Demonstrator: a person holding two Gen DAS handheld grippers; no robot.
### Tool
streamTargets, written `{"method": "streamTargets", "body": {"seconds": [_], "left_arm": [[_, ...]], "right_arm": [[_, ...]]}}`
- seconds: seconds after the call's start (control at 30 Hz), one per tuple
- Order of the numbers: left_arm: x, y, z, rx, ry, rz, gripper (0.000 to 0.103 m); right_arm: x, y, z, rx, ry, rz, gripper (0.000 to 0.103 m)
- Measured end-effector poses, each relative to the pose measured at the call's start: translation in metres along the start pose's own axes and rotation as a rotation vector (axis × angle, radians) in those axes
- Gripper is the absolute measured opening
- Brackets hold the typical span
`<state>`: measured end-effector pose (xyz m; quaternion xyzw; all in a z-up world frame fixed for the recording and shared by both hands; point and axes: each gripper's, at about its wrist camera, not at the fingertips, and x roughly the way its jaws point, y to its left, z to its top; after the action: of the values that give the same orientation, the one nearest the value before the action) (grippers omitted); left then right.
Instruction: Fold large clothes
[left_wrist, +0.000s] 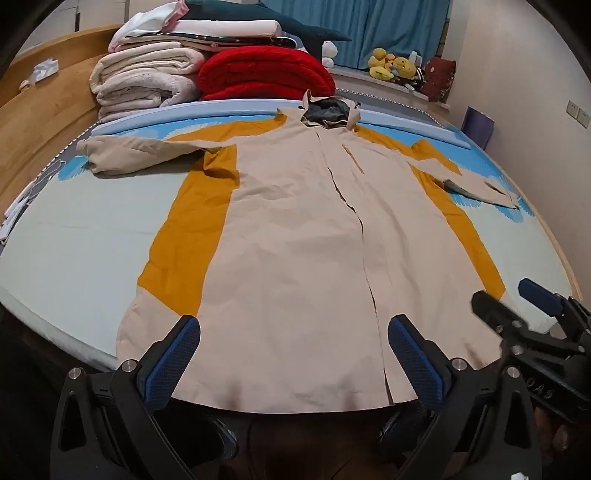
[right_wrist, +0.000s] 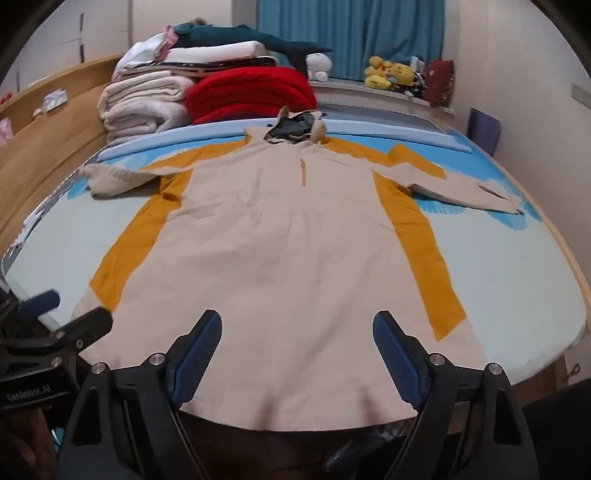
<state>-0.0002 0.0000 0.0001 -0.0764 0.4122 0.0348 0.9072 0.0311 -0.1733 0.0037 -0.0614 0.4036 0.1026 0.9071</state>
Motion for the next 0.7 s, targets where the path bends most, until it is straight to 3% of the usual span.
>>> {"method": "streamTargets", "body": {"seconds": [0.1, 0.13, 0.7], "left_arm": [[-0.004, 0.001, -0.002, 0.011, -0.016, 0.001, 0.101], [0.0, 0.0, 0.001, 0.009, 0.03, 0.015, 0.101], [0.002, -0.014, 0.002, 0.038, 0.009, 0.004, 0.101]], "right_arm": [[0.002, -0.001, 0.002, 0.017, 0.012, 0.016, 0.084], [0.002, 0.0, 0.003, 0.016, 0.008, 0.02, 0.084], [-0.006, 0.004, 0.007, -0.01, -0.043, 0.025, 0.084]]}}
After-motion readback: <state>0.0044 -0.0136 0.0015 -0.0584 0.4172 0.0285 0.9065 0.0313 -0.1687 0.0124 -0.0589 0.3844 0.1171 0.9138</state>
